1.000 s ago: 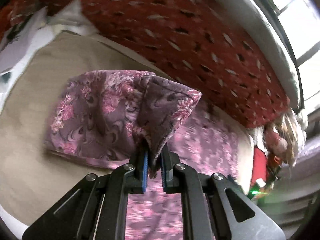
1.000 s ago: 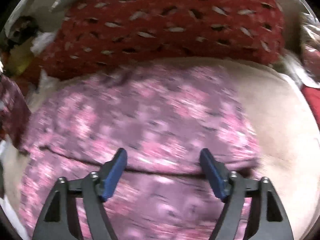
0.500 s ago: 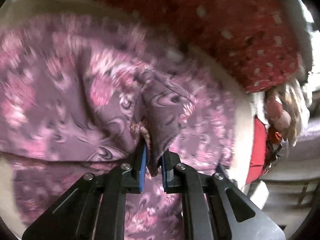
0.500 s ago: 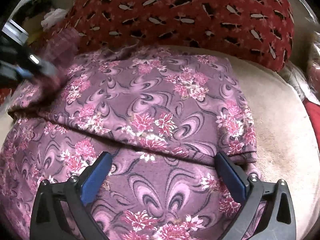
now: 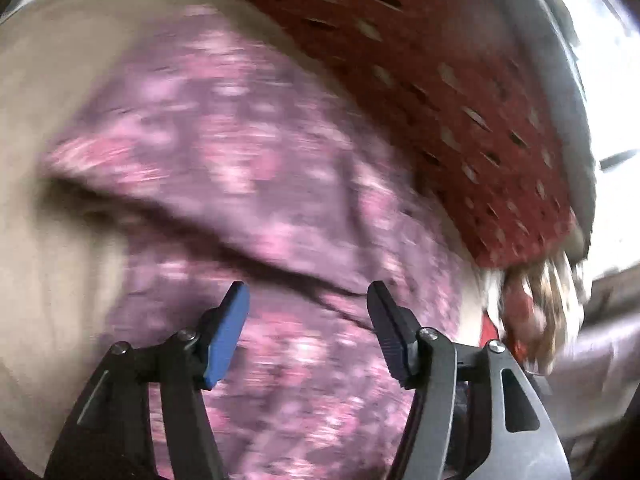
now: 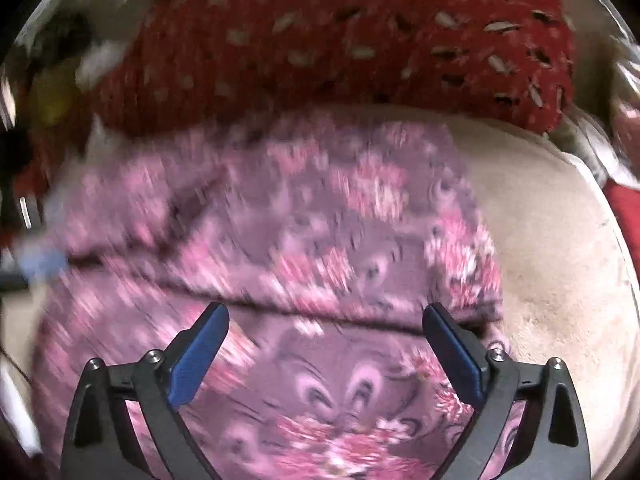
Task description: Fold small clothes
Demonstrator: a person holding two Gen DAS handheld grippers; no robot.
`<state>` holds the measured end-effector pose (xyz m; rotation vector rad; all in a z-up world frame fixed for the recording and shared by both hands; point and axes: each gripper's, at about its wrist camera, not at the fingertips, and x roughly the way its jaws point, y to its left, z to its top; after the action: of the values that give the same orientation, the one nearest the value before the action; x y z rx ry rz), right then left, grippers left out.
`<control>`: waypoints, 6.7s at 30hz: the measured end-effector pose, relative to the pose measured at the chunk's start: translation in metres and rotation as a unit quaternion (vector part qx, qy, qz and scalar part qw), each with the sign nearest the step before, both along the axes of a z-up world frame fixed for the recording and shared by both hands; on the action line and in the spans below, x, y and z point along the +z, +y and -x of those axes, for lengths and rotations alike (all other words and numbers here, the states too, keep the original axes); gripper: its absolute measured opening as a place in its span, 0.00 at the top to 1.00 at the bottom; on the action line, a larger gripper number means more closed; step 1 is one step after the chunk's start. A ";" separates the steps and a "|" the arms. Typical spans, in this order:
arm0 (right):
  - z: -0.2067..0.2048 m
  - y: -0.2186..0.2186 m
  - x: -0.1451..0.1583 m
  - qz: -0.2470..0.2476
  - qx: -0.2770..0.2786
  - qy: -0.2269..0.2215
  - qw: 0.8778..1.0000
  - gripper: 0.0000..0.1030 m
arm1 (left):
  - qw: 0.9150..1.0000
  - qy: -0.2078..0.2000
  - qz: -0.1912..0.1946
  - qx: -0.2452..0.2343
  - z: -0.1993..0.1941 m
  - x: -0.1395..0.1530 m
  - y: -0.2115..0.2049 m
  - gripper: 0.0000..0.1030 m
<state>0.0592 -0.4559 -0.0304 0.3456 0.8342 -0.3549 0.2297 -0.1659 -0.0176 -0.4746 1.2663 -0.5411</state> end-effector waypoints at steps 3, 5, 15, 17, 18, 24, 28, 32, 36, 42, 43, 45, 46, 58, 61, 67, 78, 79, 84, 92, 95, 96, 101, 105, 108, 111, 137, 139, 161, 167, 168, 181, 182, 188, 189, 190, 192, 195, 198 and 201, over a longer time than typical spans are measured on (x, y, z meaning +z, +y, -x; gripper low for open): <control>-0.017 0.001 0.018 -0.051 0.002 -0.040 0.998 0.04 | 1.000 0.016 0.012 0.009 -0.003 -0.020 0.009 0.42; -0.035 0.005 0.020 -0.081 0.011 -0.048 0.995 0.05 | 1.000 -0.004 0.017 0.010 -0.001 -0.021 0.012 0.42; -0.107 0.037 -0.014 -0.159 0.041 -0.041 0.986 0.94 | 1.000 -0.015 0.017 0.019 -0.015 -0.023 0.017 0.42; -0.098 0.033 -0.004 -0.162 0.047 -0.074 0.983 0.94 | 1.000 -0.015 0.017 0.019 -0.016 -0.023 0.017 0.42; -0.089 0.028 0.004 -0.160 0.046 -0.096 0.981 0.94 | 1.000 -0.016 0.015 0.021 -0.016 -0.022 0.016 0.42; -0.032 -0.029 0.027 -0.132 -0.029 -0.145 0.980 0.94 | 0.999 -0.025 0.003 0.029 -0.013 -0.023 0.011 0.42; 0.002 -0.072 0.011 -0.131 -0.100 -0.129 0.978 0.94 | 0.999 -0.031 -0.007 0.032 -0.013 -0.023 0.008 0.42; 0.018 -0.095 -0.019 -0.137 -0.132 -0.092 0.978 0.94 | 0.998 -0.040 -0.018 0.033 -0.013 -0.023 0.005 0.42; 0.024 -0.093 -0.017 -0.130 -0.127 -0.097 0.979 0.94 | 0.998 -0.053 -0.030 0.032 -0.011 -0.020 0.002 0.42; 0.027 -0.103 0.003 -0.114 -0.144 -0.124 0.975 0.90 | 0.996 -0.075 -0.046 0.010 0.003 -0.014 -0.011 0.42; 0.018 -0.108 -0.010 -0.124 -0.136 -0.073 0.980 0.90 | 0.996 -0.080 -0.044 0.002 0.010 -0.010 -0.015 0.42; 0.013 -0.109 -0.023 -0.130 -0.134 -0.013 0.982 0.90 | 0.992 -0.115 -0.048 -0.022 0.027 0.002 -0.025 0.42; 0.019 -0.109 -0.019 -0.128 -0.134 -0.025 0.982 0.90 | 0.988 -0.141 -0.052 -0.031 0.037 0.011 -0.029 0.42; 0.022 -0.066 -0.023 -0.080 -0.076 -0.022 0.994 0.74 | 0.976 -0.145 -0.158 -0.045 0.007 -0.019 -0.051 0.30; 0.032 -0.060 -0.018 -0.105 -0.065 0.005 0.992 0.72 | 0.974 -0.137 -0.174 -0.056 0.014 -0.020 -0.054 0.30; 0.076 -0.021 -0.023 -0.102 0.010 0.093 0.990 0.60 | 0.971 -0.088 -0.193 -0.108 0.060 -0.018 -0.033 0.30; 0.209 0.022 -0.011 -0.141 0.019 0.087 0.986 0.51 | 0.977 -0.006 -0.155 -0.146 0.128 -0.011 0.073 0.30; 0.216 0.019 -0.007 -0.146 0.011 0.074 0.986 0.51 | 0.979 -0.001 -0.146 -0.139 0.130 -0.009 0.091 0.30; 0.284 0.002 0.000 -0.163 -0.047 0.025 0.985 0.45 | 0.980 0.016 -0.155 -0.127 0.148 -0.019 0.143 0.30; 0.334 -0.010 -0.035 -0.270 -0.086 -0.017 0.959 0.45 | 0.971 0.077 -0.138 -0.180 0.174 -0.058 0.150 0.30; 0.327 0.003 -0.049 -0.302 -0.058 -0.018 0.951 0.44 | 0.969 0.085 -0.131 -0.190 0.182 -0.065 0.149 0.30; 0.323 0.007 -0.051 -0.301 -0.052 -0.014 0.952 0.45 | 0.970 0.084 -0.132 -0.189 0.184 -0.065 0.148 0.30; 0.313 0.021 -0.050 -0.293 -0.020 -0.017 0.956 0.68 | 0.966 0.081 -0.148 -0.196 0.191 -0.070 0.143 0.89; 0.313 0.032 -0.033 -0.269 0.010 -0.028 0.963 0.87 | 0.966 0.107 -0.125 -0.199 0.193 -0.073 0.150 0.98; 0.317 0.035 -0.014 -0.262 0.021 -0.055 0.963 0.88 | 0.971 0.112 -0.063 -0.200 0.191 -0.055 0.161 0.98; 0.318 0.033 0.010 -0.260 0.026 -0.095 0.961 0.89 | 0.977 0.093 -0.011 -0.194 0.186 -0.026 0.171 0.98; 0.191 -0.072 0.031 -0.370 -0.028 -0.236 0.898 0.89 | 0.988 0.066 0.126 -0.052 0.007 0.029 0.114 0.98; 0.164 -0.090 0.022 -0.383 -0.043 -0.241 0.891 0.89 | 0.989 0.069 0.125 -0.039 -0.019 0.026 0.100 0.98; 0.001 -0.215 -0.056 -0.499 -0.214 -0.249 0.802 0.59 | 0.974 0.149 0.166 0.037 -0.179 -0.012 0.008 0.83; 0.027 -0.225 -0.041 -0.432 -0.220 -0.230 0.844 0.53 | 0.981 0.095 0.159 0.052 -0.173 0.011 0.041 0.51; 0.027 -0.222 -0.036 -0.406 -0.208 -0.208 0.865 0.53 | 0.986 0.083 0.142 0.027 -0.168 0.012 0.039 0.51; -0.047 -0.178 -0.015 -0.194 -0.114 -0.078 0.971 0.43 | 0.988 -0.029 -0.060 -0.137 -0.121 -0.003 -0.059 0.50; -0.050 -0.180 -0.017 -0.194 -0.120 -0.075 0.971 0.43 | 0.989 -0.033 -0.068 -0.124 -0.128 -0.003 -0.065 0.50; -0.035 -0.201 -0.011 -0.242 -0.118 -0.186 0.945 0.96 | 0.995 -0.015 -0.086 -0.042 -0.163 -0.019 -0.058 0.65; -0.031 -0.207 -0.015 -0.246 -0.133 -0.188 0.941 0.96 | 0.996 -0.004 -0.081 -0.027 -0.168 -0.023 -0.053 0.71; -0.028 -0.215 -0.026 -0.258 -0.157 -0.170 0.938 0.96 | 0.997 0.007 -0.070 -0.018 -0.170 -0.024 -0.047 0.73; -0.025 -0.224 -0.053 -0.289 -0.185 -0.117 0.932 0.95 | 0.999 0.029 -0.031 -0.002 -0.171 -0.024 -0.034 0.73; -0.009 -0.220 -0.054 -0.304 -0.183 -0.145 0.924 0.89 | 0.999 0.022 -0.024 -0.014 -0.160 -0.018 -0.023 0.73; 0.011 -0.216 -0.053 -0.342 -0.173 -0.176 0.907 0.74 | 1.000 0.011 -0.015 -0.022 -0.124 -0.012 -0.006 0.69; 0.017 -0.204 -0.053 -0.333 -0.168 -0.159 0.914 0.53 | 1.000 -0.011 -0.017 -0.021 -0.080 -0.014 0.007 0.56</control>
<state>0.0423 -0.6595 -0.0832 1.1649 0.5492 -0.3115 0.3094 -0.1588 -0.0318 -0.4127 1.2657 -0.5572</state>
